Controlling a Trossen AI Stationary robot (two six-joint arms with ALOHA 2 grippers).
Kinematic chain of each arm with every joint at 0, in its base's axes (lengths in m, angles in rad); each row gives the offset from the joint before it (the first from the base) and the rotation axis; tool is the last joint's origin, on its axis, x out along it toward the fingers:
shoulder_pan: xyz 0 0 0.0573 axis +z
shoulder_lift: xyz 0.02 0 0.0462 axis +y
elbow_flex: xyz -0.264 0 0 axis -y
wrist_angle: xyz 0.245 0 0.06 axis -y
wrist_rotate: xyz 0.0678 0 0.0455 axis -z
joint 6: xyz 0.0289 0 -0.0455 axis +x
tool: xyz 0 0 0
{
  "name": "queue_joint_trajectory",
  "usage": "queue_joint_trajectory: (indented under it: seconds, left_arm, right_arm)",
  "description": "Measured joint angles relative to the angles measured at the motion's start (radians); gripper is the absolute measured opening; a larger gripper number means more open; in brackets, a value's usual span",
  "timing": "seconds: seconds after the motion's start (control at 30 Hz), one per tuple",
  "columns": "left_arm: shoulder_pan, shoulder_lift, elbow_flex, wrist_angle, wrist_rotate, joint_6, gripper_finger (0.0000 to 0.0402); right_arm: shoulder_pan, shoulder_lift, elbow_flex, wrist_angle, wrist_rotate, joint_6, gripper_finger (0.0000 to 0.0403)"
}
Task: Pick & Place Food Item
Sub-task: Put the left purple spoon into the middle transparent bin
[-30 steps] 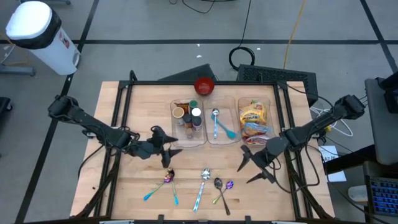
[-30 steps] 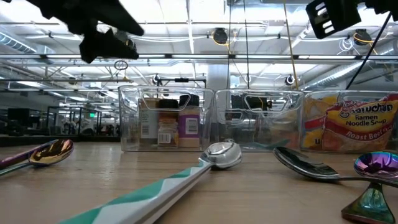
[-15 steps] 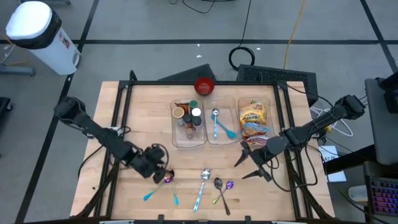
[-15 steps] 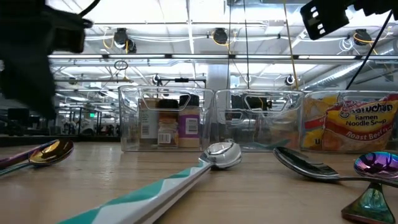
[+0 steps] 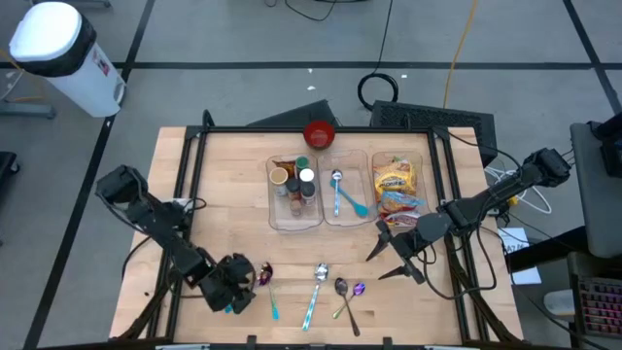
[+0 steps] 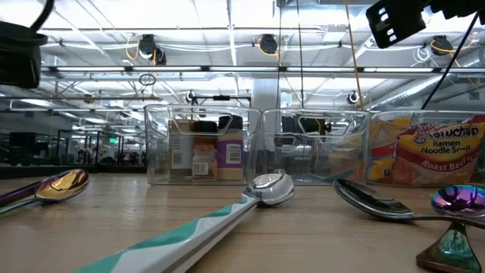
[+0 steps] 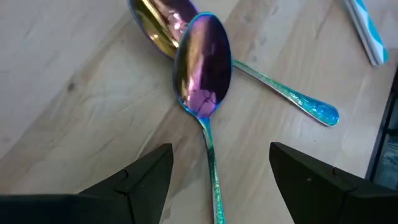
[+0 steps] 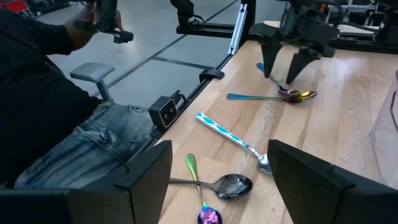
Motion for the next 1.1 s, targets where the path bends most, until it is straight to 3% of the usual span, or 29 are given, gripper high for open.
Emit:
queue_joint_trajectory:
  seconds: [0.23,0.53,1.1]
  left_arm:
    - [-0.025,0.108,0.008,0.007,-0.052,0.089,0.0278]
    - [-0.009,0.116,0.008,-0.043,-0.086,0.252,0.0272]
    - [0.022,0.116,0.008,-0.179,-0.163,0.236,0.0119]
  right_arm:
    - [0.000,0.000,0.000,0.000,0.000,0.000,0.0255]
    - [0.000,0.000,0.000,0.000,0.000,0.000,0.0255]
    - [0.000,0.000,0.000,0.000,0.000,0.000,0.0255]
